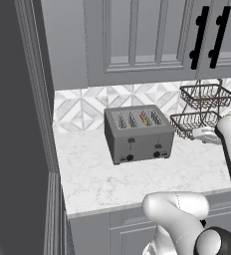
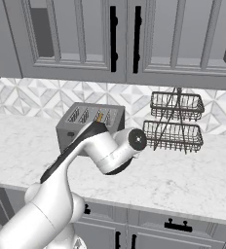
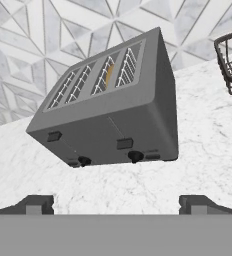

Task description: Start the toaster. Once the lever pops up, take the bread to the plate on the dining counter.

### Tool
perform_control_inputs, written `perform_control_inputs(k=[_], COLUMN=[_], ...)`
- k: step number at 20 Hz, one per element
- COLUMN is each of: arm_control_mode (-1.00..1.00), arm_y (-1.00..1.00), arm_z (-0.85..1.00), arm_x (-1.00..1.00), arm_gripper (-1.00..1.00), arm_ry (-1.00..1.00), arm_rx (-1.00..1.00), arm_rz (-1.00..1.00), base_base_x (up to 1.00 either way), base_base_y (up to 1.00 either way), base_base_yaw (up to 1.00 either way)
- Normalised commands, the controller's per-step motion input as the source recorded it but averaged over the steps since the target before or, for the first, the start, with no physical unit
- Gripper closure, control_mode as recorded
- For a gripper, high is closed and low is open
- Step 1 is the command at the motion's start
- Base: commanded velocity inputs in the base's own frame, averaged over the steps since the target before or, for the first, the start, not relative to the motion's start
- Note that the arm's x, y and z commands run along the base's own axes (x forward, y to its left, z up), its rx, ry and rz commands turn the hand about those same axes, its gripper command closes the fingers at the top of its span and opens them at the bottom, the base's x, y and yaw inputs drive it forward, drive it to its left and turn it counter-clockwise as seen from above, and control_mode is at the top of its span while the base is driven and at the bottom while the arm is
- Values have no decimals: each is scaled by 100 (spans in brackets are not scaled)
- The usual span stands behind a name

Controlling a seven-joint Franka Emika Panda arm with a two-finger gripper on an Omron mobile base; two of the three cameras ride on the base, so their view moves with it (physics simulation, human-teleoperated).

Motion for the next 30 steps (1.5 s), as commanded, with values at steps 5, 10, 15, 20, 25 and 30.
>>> perform_control_inputs(k=[5, 10, 15, 20, 25, 30], arm_control_mode=[-100, -100, -100, -100, -100, -100], arm_y=[0, 0, 0, 0, 0, 0], arm_z=[0, 0, 0, 0, 0, 0], arm_x=[0, 0, 0, 0, 0, 0], arm_gripper=[-100, -100, -100, -100, -100, -100], arm_ry=[0, 0, 0, 0, 0, 0], arm_rx=[0, 0, 0, 0, 0, 0], arm_rz=[0, 0, 0, 0, 0, 0], base_base_x=[0, 0, 0, 0, 0, 0], base_base_y=[0, 0, 0, 0, 0, 0], base_base_yaw=[0, 0, 0, 0, 0, 0])
